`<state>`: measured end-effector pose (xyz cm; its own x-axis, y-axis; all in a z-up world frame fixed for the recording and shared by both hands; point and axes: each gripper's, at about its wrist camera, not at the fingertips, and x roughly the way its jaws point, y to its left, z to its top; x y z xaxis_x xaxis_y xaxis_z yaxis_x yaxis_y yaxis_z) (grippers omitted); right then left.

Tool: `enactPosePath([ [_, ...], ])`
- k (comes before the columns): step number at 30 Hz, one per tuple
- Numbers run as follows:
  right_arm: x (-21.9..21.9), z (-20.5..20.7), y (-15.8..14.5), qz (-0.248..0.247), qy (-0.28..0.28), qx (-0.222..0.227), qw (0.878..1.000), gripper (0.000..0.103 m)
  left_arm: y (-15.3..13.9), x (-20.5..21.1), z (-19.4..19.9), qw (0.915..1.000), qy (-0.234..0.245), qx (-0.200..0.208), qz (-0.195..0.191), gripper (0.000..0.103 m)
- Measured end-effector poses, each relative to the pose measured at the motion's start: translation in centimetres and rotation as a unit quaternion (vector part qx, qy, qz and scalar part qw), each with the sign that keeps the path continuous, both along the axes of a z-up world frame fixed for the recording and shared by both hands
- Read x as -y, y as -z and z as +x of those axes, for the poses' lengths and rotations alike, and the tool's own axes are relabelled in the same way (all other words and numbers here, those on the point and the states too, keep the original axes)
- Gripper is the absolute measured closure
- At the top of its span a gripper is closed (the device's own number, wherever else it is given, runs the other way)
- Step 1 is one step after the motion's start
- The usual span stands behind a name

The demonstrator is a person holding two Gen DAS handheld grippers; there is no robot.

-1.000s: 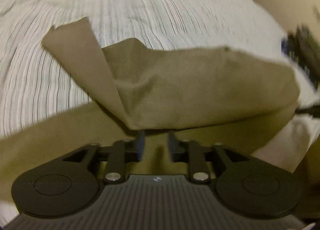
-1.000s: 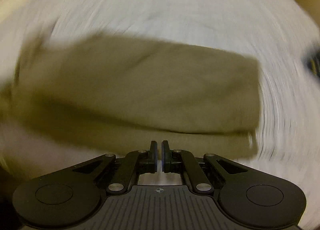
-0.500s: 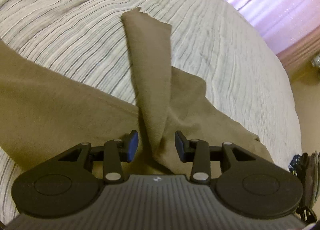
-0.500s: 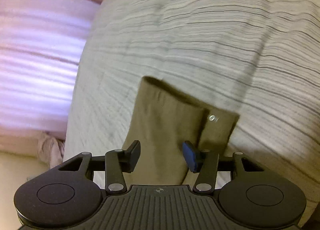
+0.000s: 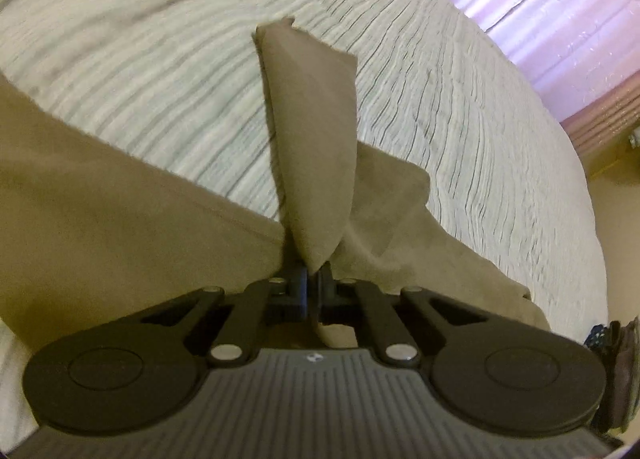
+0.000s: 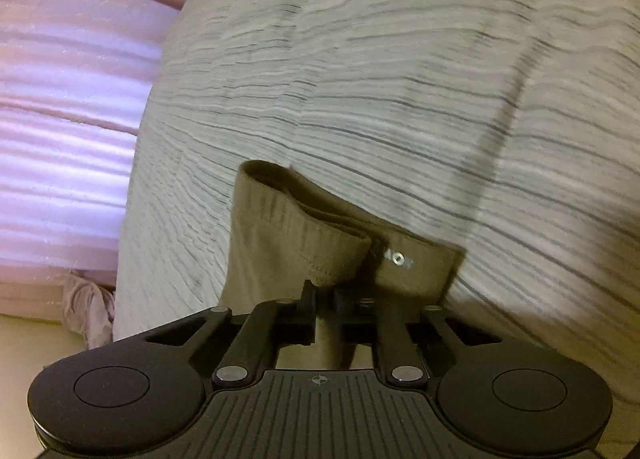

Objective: Fold clothes

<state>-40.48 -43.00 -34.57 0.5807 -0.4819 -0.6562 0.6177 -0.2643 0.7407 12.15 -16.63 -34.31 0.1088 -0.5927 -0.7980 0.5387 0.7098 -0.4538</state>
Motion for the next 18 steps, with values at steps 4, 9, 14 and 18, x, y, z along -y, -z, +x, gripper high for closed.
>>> enactPosePath([
  [4, -0.7, -0.6, -2.0, -0.037, -0.014, -0.001, 0.999, 0.103, -2.8, -1.3, -1.3, 0.9976, 0.023, 0.06, -0.026, 0.102],
  [9, -2.4, -2.0, -3.0, -0.036, -0.041, -0.026, 0.998, 0.103, -4.6, -4.3, -3.6, 0.9927, 0.039, 0.112, -0.024, 0.101],
  [14, -2.8, -2.7, -2.3, -0.024, -0.053, -0.042, 0.997, 0.103, -3.0, -5.9, -5.2, 0.9921, 0.052, 0.114, 0.01, 0.101],
  [18, -3.0, -2.9, -2.3, -0.025, -0.061, -0.05, 0.997, 0.103, -2.5, -6.6, -6.0, 0.992, 0.048, 0.116, 0.013, 0.101],
])
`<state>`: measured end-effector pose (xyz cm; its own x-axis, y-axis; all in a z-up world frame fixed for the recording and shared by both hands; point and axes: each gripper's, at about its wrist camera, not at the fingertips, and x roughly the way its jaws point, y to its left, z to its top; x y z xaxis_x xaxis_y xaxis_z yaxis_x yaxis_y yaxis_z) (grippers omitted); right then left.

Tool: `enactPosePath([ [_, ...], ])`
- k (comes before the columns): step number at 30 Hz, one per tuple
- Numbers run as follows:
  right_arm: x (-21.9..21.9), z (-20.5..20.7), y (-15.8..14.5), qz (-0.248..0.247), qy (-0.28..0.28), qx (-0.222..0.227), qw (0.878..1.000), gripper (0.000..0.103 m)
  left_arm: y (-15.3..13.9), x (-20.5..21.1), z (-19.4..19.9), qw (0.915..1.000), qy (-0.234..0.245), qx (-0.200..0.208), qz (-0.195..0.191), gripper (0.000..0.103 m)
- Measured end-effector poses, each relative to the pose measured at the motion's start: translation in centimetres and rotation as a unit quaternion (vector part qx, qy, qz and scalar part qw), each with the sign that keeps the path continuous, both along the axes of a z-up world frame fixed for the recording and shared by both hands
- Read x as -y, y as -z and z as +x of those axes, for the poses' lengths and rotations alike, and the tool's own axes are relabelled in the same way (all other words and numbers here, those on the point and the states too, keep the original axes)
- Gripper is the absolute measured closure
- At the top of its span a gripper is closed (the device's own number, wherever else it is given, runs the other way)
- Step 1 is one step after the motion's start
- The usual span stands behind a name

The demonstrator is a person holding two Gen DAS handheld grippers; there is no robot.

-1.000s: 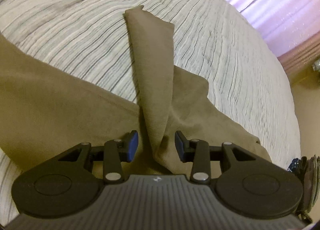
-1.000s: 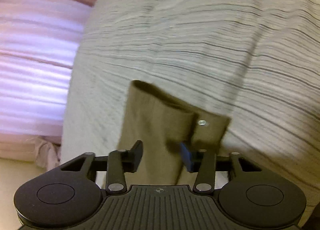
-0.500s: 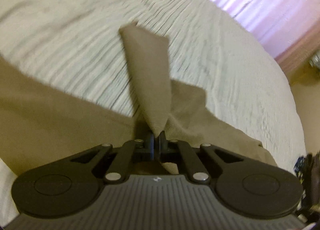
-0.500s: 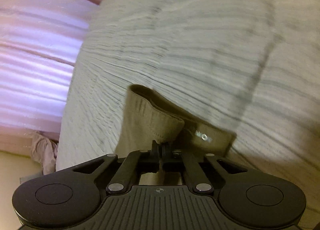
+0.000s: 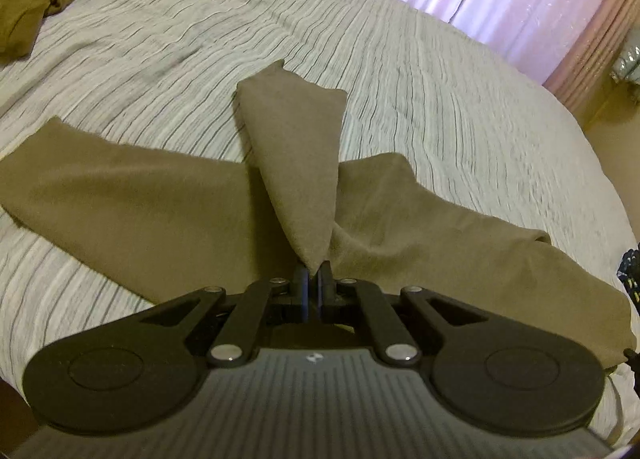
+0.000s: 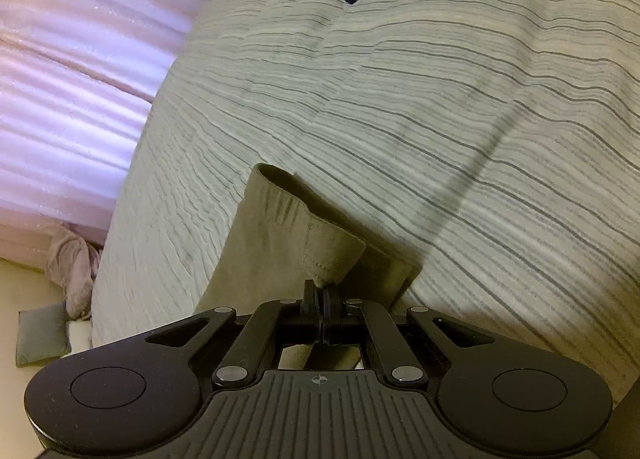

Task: Fold clothes
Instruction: 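Open both tools and release the folded pants onto the bed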

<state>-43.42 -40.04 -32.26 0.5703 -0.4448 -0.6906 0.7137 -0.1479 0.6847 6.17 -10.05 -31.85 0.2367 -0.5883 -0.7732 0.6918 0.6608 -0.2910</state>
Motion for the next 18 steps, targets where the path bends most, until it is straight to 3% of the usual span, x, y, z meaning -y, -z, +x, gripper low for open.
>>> enactPosePath([
  [8, -0.3, 0.0, 1.2, 0.011, -0.013, -0.03, 0.999, 0.103, 0.9, -0.9, -1.0, 0.9998, 0.007, 0.012, 0.015, 0.101],
  [14, -0.2, 1.3, 1.0, 0.009, -0.061, -0.1, 0.993, 0.102, 3.3, -0.5, -1.9, 0.9986, 0.005, 0.02, 0.048, 0.097],
  [15, -0.2, 1.7, 0.3, 0.004, -0.071, -0.121, 0.99, 0.098, 3.3, -0.4, -2.0, 0.9984, 0.005, 0.022, 0.051, 0.096],
  [16, -0.2, 2.1, -0.4, -0.001, -0.081, -0.142, 0.987, 0.071, 3.0, -0.4, -2.1, 0.9985, 0.003, 0.022, 0.051, 0.095],
  [18, -0.2, 2.8, -1.8, -0.017, -0.099, -0.184, 0.978, 0.043, 2.2, -0.7, -2.2, 0.9986, 0.001, 0.024, 0.048, 0.089],
])
